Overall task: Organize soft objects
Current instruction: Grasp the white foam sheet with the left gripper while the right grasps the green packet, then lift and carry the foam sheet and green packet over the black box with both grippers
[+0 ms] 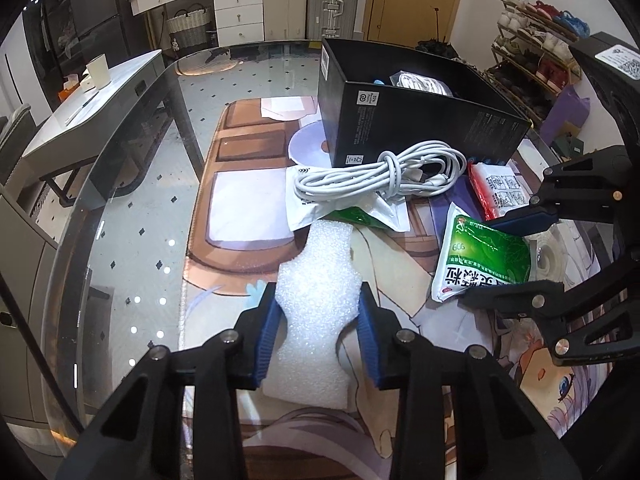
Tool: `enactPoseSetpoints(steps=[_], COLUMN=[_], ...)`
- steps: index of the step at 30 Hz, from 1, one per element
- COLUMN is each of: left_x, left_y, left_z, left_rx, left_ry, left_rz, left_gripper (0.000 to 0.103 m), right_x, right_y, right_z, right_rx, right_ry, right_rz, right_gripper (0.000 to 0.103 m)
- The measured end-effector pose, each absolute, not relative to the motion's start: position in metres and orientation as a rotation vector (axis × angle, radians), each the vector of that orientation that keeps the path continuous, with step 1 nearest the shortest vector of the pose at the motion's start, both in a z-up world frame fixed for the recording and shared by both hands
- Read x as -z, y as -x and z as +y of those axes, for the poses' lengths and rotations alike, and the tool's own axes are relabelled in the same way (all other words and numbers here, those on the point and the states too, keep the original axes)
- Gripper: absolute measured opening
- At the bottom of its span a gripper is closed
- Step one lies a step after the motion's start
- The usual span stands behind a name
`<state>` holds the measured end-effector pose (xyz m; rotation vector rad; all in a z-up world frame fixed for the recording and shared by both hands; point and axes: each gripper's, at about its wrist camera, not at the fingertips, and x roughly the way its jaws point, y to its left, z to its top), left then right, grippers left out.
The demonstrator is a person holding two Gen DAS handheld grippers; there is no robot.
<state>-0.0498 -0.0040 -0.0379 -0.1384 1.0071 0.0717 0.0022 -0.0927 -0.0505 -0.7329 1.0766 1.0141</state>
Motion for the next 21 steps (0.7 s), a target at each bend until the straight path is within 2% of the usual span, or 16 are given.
enactPoseSetpoints(steps=[9, 21], left_x=[0.035, 0.014], left_y=[0.055, 0.065], left_z=[-0.008, -0.010], left_rx=[-0.067, -0.072], left_ry=[0.125, 0.104], left_rz=[1.006, 0.935], left_gripper=[0.035, 0.035], right_x=[0.024, 0.019], right_y=[0.002, -0.004], right_z=[-0.112, -0.145], right_rx=[-0.970, -0.912], right_ry=[0.685, 0.625], right_rz=[1.034, 1.023], right_gripper=[0.044, 0.044])
